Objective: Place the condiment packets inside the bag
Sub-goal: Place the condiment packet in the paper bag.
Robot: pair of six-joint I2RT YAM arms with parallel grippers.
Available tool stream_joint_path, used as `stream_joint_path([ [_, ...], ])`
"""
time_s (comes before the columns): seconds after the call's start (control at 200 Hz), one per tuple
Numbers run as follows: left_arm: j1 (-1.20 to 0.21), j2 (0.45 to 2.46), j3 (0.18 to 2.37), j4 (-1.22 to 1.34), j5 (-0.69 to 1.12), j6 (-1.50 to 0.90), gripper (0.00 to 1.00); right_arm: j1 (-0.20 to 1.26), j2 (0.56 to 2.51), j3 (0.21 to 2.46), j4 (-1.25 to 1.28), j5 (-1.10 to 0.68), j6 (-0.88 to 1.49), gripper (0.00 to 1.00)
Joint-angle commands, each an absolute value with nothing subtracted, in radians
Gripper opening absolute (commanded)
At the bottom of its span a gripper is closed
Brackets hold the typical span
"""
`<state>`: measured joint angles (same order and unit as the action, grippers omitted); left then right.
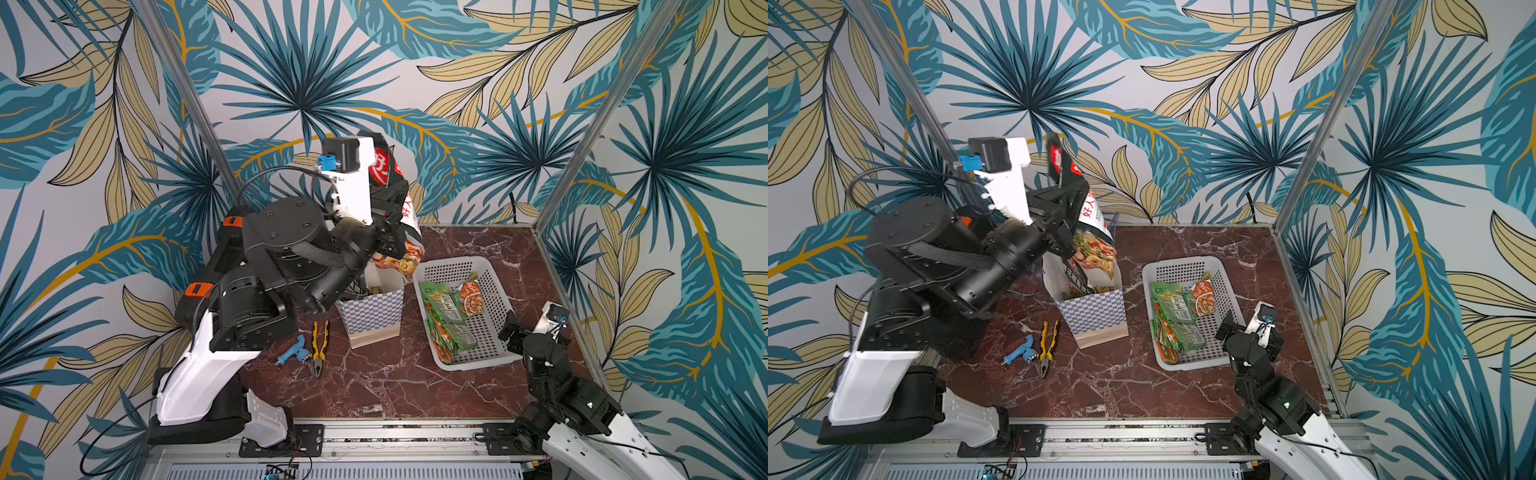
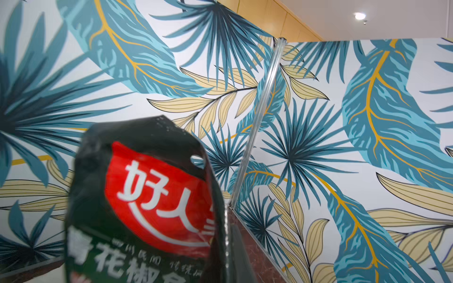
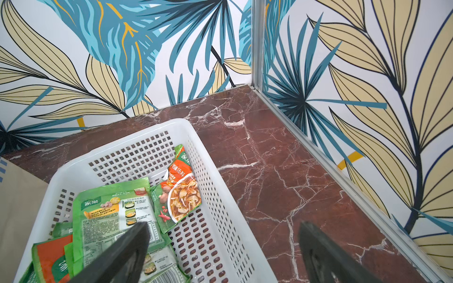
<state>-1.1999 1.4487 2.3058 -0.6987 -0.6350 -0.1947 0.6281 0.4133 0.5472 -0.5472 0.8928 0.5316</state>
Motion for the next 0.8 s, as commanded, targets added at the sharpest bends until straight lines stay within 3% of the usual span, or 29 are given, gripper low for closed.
stream_joint_path([
  [0.0, -1.200, 1.386, 2.217, -0.573, -0.772, -0.109, 0.00, 0.624, 0.421, 0.525, -0.526, 0.903, 0.537, 0.99],
  [0.255, -1.162, 1.346, 2.057, -0.528, -0.844, -0.089, 0.00, 0.626, 0.437, 0.522, -0.520, 0.899, 0.534, 1.00],
  [0.796, -0.797, 1.457, 1.982, -0.709, -0.386, -0.329, 0.00, 0.625, 0.454, 0.523, -0.512, 0.893, 0.531, 0.99],
])
